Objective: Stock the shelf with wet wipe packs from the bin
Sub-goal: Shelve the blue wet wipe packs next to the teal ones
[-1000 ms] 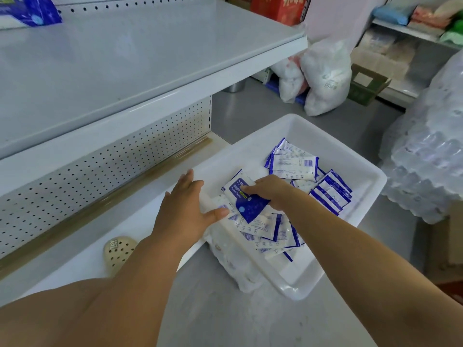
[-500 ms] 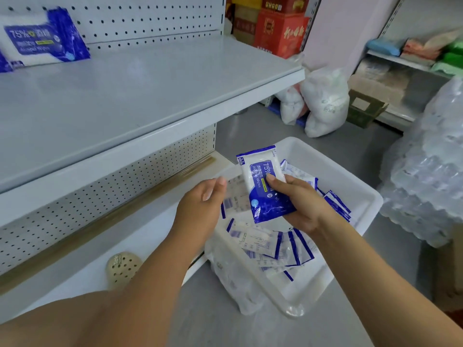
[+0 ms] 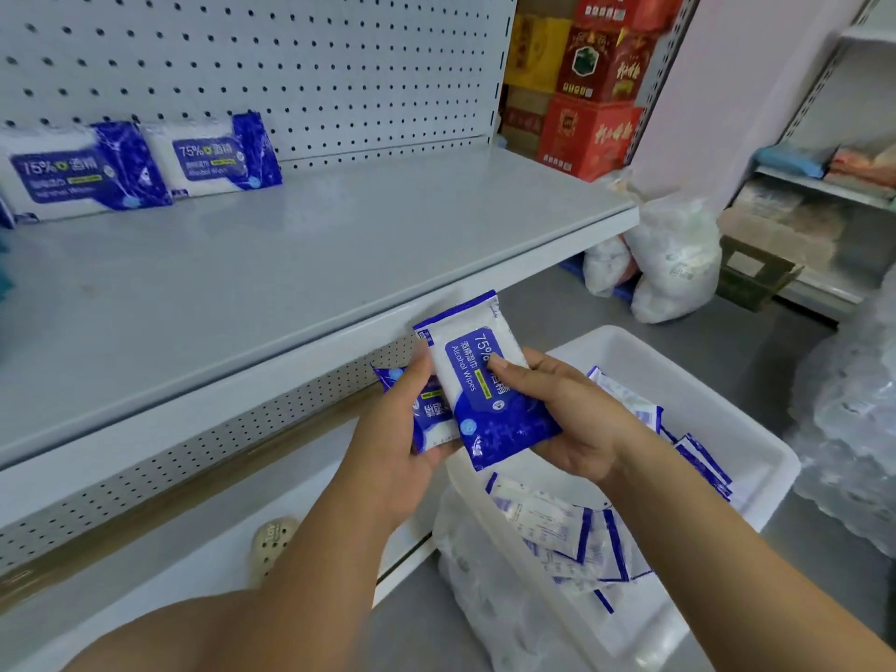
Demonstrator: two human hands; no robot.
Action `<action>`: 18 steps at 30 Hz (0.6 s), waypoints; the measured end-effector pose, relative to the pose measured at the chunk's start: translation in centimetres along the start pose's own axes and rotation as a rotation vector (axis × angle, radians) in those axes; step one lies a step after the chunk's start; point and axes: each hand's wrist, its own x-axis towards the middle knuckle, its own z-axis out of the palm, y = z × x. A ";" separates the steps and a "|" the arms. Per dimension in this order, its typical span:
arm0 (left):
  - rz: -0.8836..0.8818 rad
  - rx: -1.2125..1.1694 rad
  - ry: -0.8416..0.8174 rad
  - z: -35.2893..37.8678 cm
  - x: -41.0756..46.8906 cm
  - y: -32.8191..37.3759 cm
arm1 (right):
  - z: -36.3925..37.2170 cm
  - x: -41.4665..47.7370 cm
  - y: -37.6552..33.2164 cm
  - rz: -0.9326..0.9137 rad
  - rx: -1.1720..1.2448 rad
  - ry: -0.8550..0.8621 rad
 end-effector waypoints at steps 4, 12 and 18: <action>0.054 -0.015 0.094 -1.0 -0.3 1.8 | -0.1 0.1 -1.3 0.016 -0.095 -0.069; 0.183 0.144 0.237 -2.1 -3.1 5.9 | 3.0 0.7 -5.5 -0.115 -0.283 -0.073; 0.337 0.116 0.330 -1.6 -4.2 11.4 | 9.1 3.2 -6.9 -0.238 -0.004 -0.079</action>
